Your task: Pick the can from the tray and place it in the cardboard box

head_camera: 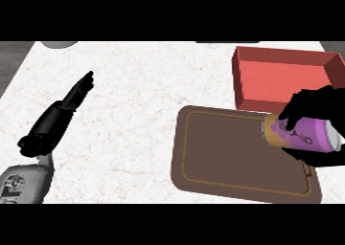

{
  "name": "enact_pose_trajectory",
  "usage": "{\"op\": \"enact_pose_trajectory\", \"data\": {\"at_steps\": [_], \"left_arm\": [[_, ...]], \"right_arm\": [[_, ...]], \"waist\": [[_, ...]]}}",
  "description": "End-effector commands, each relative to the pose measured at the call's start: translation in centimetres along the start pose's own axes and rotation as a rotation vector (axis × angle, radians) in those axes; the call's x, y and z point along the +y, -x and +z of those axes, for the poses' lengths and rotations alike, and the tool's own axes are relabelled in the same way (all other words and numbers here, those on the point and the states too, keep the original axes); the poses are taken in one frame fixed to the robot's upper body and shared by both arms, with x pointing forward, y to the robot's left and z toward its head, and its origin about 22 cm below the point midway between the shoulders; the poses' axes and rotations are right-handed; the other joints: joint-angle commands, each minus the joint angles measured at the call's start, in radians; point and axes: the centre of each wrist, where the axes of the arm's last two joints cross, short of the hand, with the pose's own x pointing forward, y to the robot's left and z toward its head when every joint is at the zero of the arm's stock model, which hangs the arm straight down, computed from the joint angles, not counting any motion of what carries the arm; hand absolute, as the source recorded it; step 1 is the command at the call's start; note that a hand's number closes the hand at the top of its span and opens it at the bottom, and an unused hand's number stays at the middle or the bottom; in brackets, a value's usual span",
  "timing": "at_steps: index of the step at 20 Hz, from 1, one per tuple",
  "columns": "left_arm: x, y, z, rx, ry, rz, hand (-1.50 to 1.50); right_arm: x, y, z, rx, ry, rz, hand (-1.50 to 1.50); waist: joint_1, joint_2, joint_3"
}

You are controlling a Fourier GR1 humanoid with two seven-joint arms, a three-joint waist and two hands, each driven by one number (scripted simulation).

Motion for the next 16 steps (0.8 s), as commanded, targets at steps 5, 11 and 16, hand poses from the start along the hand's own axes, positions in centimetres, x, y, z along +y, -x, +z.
{"op": "enact_pose_trajectory", "data": {"at_steps": [5,11,16], "left_arm": [[-0.1,-0.5,-0.3,-0.011,0.019,0.015,0.00],[-0.6,-0.6,-1.3,-0.037,0.035,-0.012,0.00],[-1.0,-0.5,-1.3,-0.045,0.056,0.008,0.00]], "right_arm": [[-4.2,4.5,-4.0,0.231,0.116,-0.043,1.50],[-6.8,9.8,-5.3,0.291,0.014,0.121,1.50],[-9.3,11.6,-5.4,0.428,-0.225,0.142,1.50]], "waist": [[0.014,0.002,0.001],[0.042,0.013,0.001],[0.060,0.019,0.000]]}}
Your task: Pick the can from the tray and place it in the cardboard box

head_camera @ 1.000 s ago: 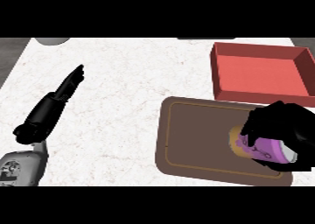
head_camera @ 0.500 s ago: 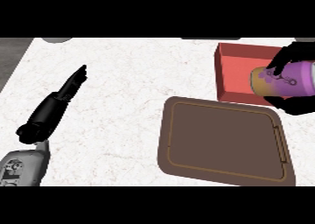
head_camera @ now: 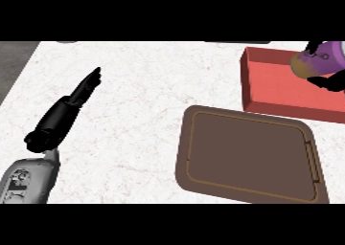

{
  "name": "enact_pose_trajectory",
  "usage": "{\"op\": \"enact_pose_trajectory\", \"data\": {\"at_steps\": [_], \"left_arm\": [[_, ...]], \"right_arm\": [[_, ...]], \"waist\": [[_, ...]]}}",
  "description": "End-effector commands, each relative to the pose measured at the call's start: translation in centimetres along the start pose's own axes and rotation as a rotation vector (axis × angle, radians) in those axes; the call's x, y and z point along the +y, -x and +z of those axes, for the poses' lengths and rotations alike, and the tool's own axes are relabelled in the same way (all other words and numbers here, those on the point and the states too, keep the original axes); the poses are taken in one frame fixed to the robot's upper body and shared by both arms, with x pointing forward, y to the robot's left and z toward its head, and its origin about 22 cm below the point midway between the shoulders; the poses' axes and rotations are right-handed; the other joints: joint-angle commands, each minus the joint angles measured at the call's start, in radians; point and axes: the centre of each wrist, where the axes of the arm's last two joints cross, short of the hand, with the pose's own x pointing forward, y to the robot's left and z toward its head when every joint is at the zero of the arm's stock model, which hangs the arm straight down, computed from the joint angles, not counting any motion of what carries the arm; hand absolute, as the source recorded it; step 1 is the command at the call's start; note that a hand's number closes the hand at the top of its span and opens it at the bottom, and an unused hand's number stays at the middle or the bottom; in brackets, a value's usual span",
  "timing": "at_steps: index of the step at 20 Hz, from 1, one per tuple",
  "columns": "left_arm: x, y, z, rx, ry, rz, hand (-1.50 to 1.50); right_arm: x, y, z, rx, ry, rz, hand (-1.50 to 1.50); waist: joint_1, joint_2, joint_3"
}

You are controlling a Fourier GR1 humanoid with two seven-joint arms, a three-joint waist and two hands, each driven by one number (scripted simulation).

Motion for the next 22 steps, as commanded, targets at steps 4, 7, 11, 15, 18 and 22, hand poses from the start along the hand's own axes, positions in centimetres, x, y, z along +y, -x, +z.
{"op": "enact_pose_trajectory", "data": {"at_steps": [4,7,11,15,18,22], "left_arm": [[-0.2,-0.3,-0.6,-0.026,0.014,-0.008,0.00],[0.2,0.3,-0.5,-0.025,0.007,-0.010,0.00],[0.3,-1.4,-1.1,-0.030,0.025,-0.002,0.00],[0.0,0.2,-0.6,-0.022,0.021,-0.009,0.00],[-0.4,-1.1,-1.0,-0.026,0.003,-0.001,0.00],[-0.5,-0.3,-0.8,-0.012,0.004,0.005,0.00]], "right_arm": [[0.0,4.1,-0.3,0.095,-0.241,0.064,1.50],[0.2,5.1,0.1,0.087,-0.347,0.100,1.50],[0.8,6.7,1.1,0.119,-0.454,0.100,-1.50],[1.5,7.5,1.8,-0.029,-0.506,0.018,-1.50],[1.7,7.5,1.3,-0.122,-0.399,-0.103,-1.50],[3.5,6.7,-0.7,-0.199,-0.133,-0.533,-1.50]], "waist": [[0.028,0.012,0.001],[0.020,0.011,0.001],[0.033,0.013,0.003],[0.023,0.014,0.003],[0.021,0.009,0.004],[0.016,0.008,0.006]]}}
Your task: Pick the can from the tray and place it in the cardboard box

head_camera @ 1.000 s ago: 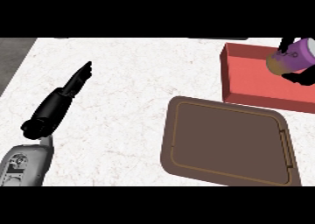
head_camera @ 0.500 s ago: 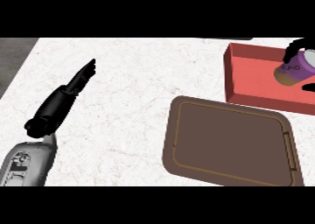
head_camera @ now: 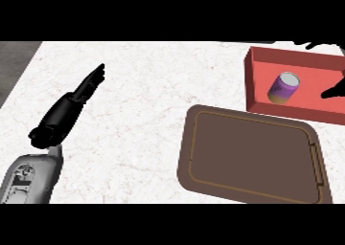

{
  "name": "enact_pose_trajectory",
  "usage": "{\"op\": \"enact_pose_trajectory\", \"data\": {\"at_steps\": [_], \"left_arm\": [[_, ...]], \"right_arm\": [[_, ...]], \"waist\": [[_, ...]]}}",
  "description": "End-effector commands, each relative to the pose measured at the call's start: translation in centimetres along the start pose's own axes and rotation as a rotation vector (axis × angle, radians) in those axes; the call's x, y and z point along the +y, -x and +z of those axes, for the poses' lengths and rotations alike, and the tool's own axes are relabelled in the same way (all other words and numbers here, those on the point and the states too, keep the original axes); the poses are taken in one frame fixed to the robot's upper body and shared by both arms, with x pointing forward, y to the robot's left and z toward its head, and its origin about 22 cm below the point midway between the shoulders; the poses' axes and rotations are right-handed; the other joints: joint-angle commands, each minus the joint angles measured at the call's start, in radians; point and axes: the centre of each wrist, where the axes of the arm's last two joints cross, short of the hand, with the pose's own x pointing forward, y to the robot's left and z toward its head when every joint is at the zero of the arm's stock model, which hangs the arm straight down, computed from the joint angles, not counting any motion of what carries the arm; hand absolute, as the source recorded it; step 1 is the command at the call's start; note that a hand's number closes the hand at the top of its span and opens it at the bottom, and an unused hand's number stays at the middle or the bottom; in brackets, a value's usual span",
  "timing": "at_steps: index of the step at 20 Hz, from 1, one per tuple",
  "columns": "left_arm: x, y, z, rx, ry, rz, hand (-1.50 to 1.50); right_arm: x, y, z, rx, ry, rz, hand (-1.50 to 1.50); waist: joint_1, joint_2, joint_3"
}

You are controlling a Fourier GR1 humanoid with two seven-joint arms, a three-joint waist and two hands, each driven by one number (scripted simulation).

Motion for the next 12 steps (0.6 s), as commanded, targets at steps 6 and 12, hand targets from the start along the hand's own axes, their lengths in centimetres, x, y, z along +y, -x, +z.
{"op": "enact_pose_trajectory", "data": {"at_steps": [6,12], "left_arm": [[-0.1,0.3,0.4,-0.008,-0.007,0.009,0.00],[-0.3,0.1,0.1,-0.028,0.007,0.009,0.00]], "right_arm": [[1.1,1.7,0.9,-0.116,0.281,-0.743,-1.50],[-0.8,2.9,4.7,-0.041,0.409,-0.864,-1.50]], "waist": [[0.011,0.008,0.001],[0.015,0.019,0.003]]}}
